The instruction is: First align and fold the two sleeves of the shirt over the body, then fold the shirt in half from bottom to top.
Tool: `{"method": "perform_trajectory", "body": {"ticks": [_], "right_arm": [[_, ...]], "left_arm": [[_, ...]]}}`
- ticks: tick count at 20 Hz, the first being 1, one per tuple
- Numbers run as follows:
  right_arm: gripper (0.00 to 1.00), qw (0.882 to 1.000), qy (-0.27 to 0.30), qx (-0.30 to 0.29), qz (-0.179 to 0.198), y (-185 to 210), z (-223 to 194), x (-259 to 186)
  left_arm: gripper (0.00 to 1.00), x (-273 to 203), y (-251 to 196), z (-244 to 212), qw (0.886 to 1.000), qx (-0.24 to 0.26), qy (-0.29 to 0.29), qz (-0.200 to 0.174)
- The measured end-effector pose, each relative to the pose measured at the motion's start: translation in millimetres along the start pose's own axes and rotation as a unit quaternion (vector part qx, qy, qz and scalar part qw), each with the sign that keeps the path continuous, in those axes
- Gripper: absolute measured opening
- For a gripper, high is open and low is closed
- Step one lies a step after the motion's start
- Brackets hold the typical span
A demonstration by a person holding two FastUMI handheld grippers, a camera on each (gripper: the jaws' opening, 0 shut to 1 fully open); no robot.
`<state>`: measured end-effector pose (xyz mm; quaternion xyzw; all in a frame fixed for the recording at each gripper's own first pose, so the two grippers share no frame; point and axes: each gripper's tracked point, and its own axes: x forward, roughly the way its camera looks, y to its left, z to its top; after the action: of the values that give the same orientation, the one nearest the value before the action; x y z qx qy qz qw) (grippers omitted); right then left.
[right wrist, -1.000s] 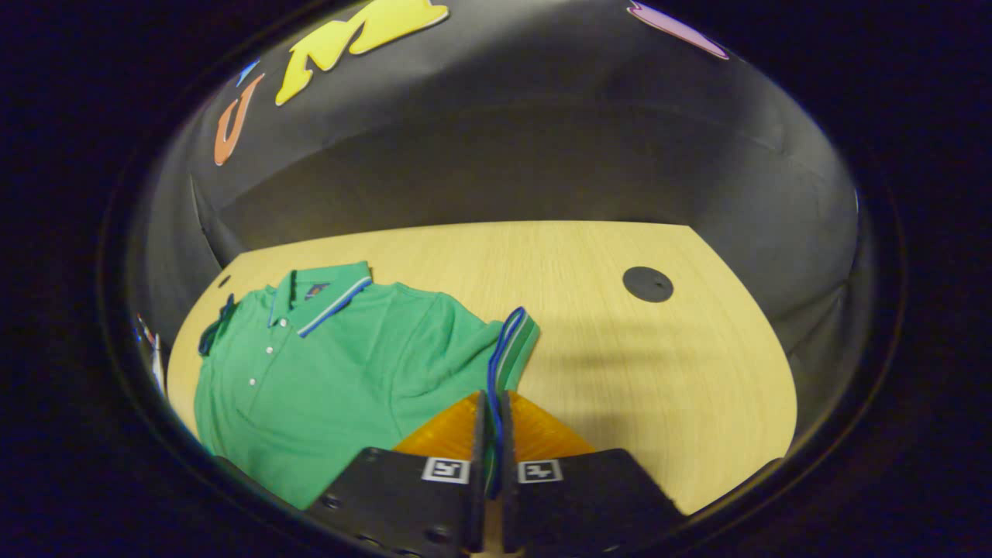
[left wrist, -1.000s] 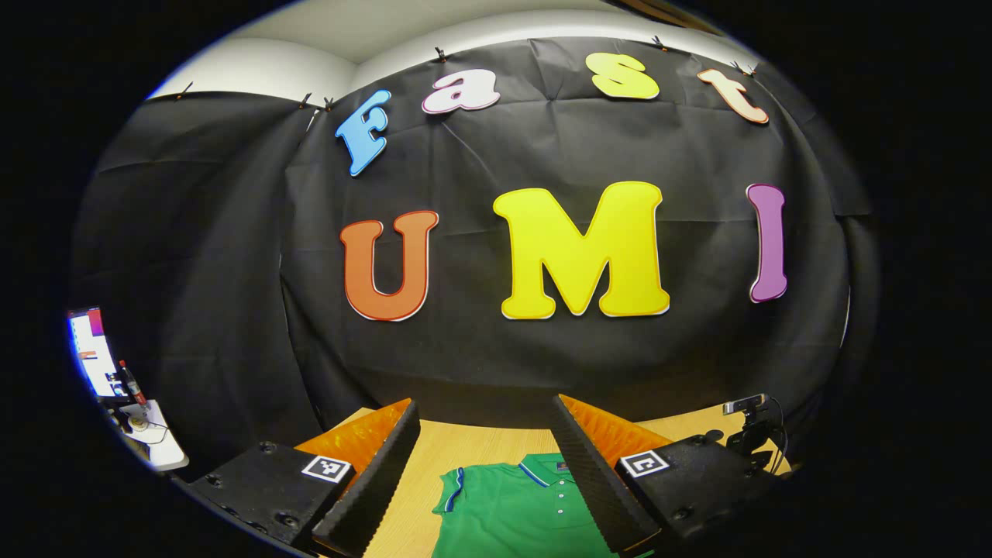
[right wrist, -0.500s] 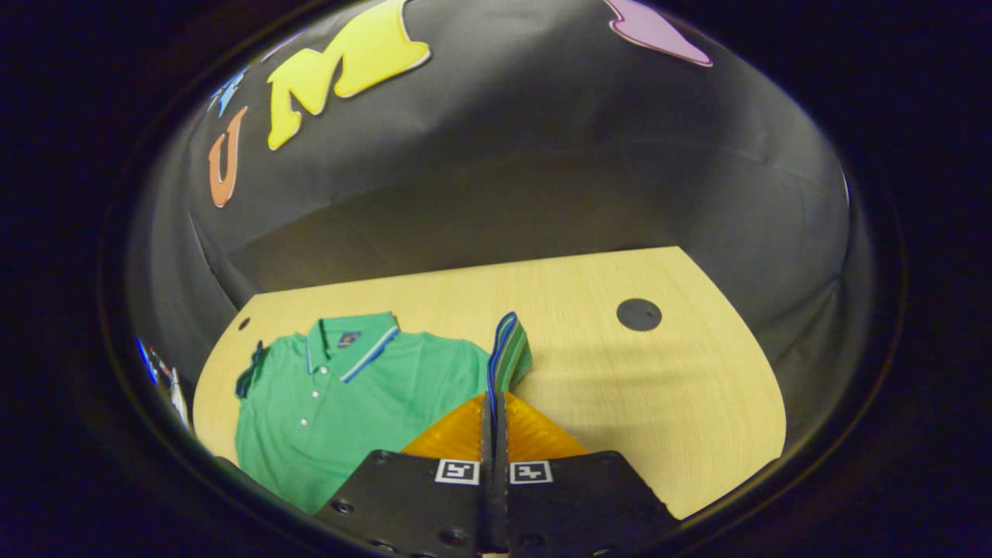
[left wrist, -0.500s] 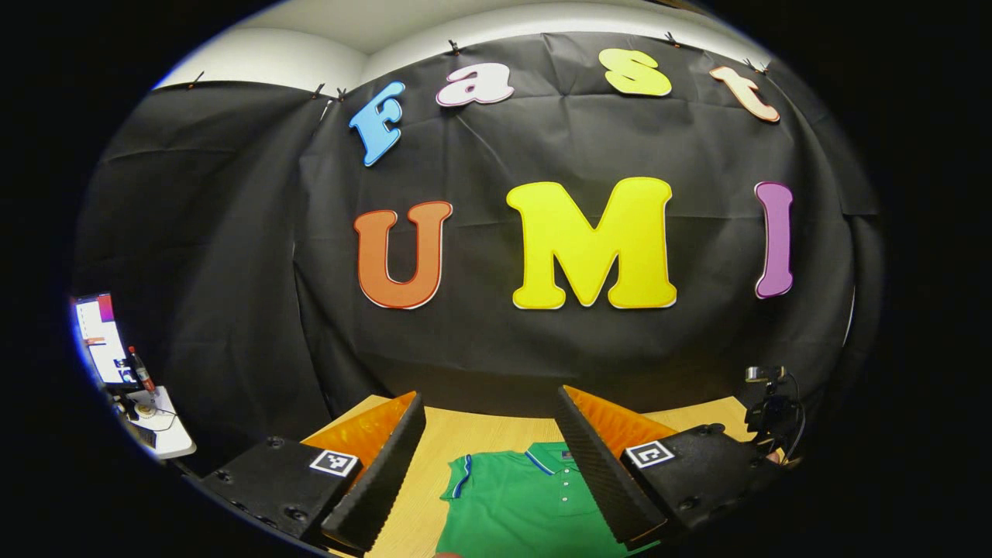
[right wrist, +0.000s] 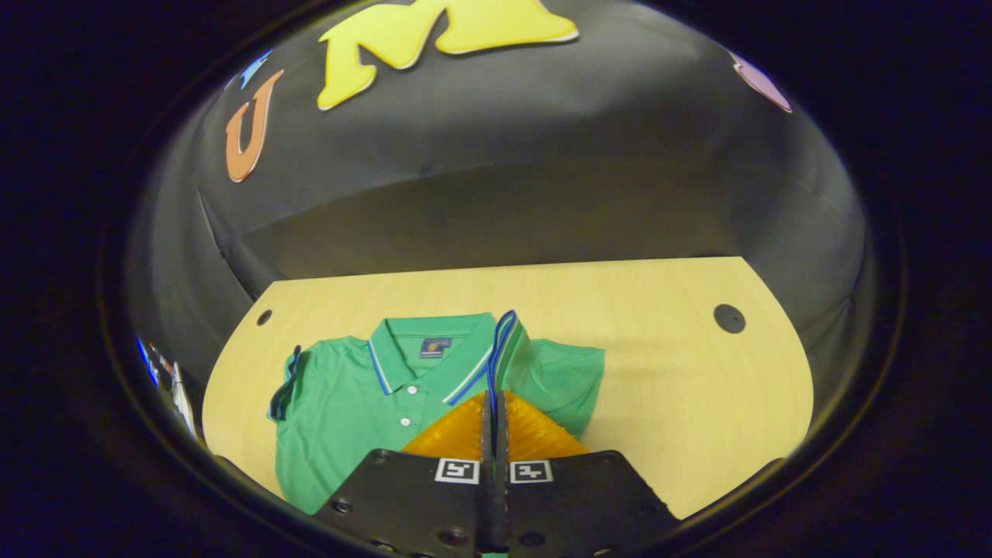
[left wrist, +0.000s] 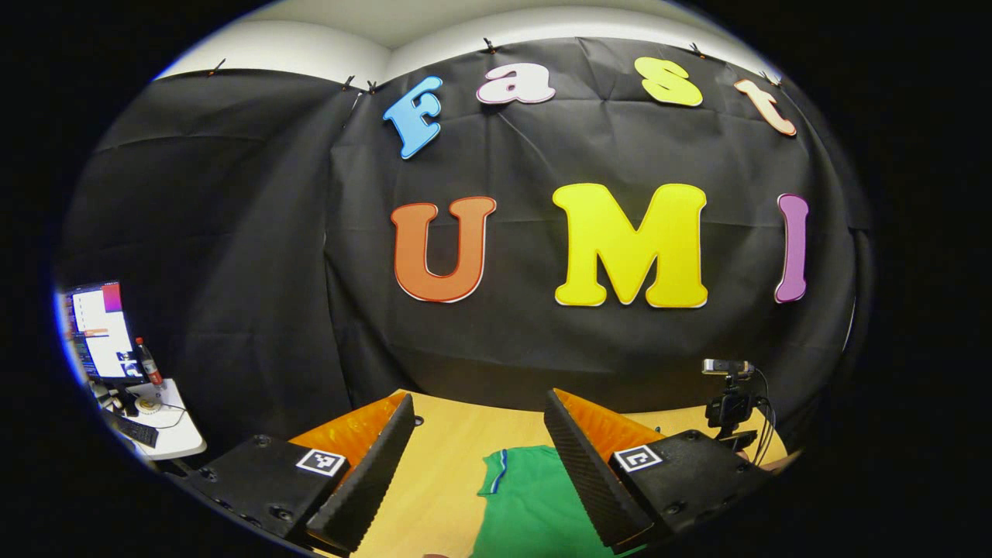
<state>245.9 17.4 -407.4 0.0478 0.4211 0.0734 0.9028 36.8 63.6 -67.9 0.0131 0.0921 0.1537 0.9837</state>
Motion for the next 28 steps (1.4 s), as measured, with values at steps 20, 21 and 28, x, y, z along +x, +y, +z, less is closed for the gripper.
{"method": "perform_trajectory", "body": {"ticks": [20,21,28], "right_arm": [[0.96,0.978,-0.19,-0.073,-0.049,36,12,-276],[0.96,0.974,-0.204,-0.077,-0.059,32,14,-295],[0.96,0.971,-0.21,-0.044,-0.1,20,-1,-353]], "left_arm": [[1.0,84,-35,-160,0.981,-0.01,0.103,-0.163],[1.0,96,-35,-172,0.98,-0.018,0.115,-0.162],[1.0,172,-33,-268,0.97,0.0,0.191,-0.154]]}}
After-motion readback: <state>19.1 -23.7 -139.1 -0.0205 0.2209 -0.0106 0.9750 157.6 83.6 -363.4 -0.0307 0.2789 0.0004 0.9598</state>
